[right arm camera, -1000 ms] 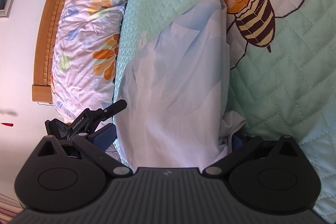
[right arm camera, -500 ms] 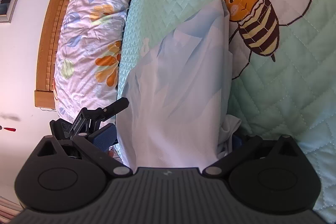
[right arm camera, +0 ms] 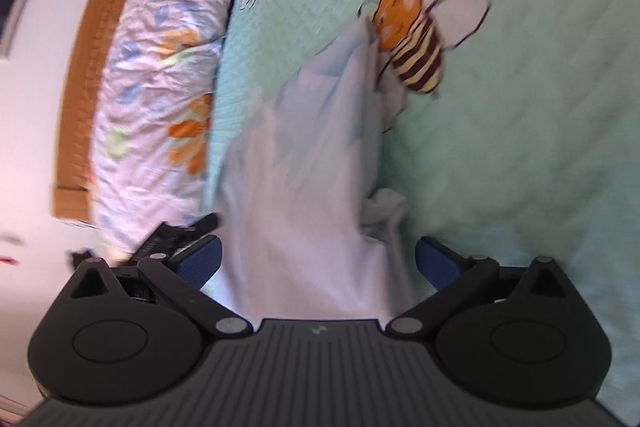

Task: Fold clothes
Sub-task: 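Close the left gripper on the shirt edge while the right gripper closes beside it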

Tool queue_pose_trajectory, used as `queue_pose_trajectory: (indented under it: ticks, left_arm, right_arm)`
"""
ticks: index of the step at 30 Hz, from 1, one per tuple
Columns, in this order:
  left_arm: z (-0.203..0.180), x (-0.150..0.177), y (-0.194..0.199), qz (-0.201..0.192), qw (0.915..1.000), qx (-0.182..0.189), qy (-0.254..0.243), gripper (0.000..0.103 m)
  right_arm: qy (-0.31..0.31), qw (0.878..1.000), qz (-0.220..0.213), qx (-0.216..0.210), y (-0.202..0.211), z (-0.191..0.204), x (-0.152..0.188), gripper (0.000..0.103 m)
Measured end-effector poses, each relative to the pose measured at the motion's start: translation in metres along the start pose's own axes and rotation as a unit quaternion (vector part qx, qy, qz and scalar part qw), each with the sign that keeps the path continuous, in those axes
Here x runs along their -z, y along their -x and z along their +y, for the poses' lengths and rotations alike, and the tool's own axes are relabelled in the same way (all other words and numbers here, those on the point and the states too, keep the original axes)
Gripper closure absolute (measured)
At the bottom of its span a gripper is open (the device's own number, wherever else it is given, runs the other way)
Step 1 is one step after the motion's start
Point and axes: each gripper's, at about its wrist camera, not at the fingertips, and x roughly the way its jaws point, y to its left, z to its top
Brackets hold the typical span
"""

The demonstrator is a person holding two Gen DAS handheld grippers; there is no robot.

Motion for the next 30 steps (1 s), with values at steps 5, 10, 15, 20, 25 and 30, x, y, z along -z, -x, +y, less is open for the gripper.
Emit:
queue_pose_trajectory:
  ticks: [5,10,15,20,25,30]
  left_arm:
    - [-0.010,0.026,0.025,-0.008,0.9998,-0.009,-0.017,0.000]
    - [-0.020,0.052,0.049,-0.015,0.9992,-0.018,-0.033,0.000]
    - [0.003,0.036,0.037,-0.022,0.9989,-0.041,-0.006,0.000]
    - [0.026,0.013,0.001,0.017,0.9995,-0.017,0.023,0.000]
    - [0.015,0.016,-0.022,0.051,0.9983,0.026,-0.009,0.000]
    - [0.013,0.006,-0.026,0.046,0.9972,0.059,0.002,0.000]
  right_arm:
    - [0.131,0.973,-0.014,0.188,0.022,0.035,0.029,0.001]
    - [0.135,0.971,-0.031,0.193,0.037,0.036,0.045,0.001]
    - [0.063,0.994,0.004,0.086,0.020,0.014,0.037,0.000]
    - [0.062,0.998,0.013,0.027,0.004,0.007,0.031,0.000]
    - [0.105,0.994,0.037,-0.014,-0.015,0.019,0.030,0.000]
    - [0.058,0.996,0.038,-0.050,-0.029,0.006,0.017,0.039]
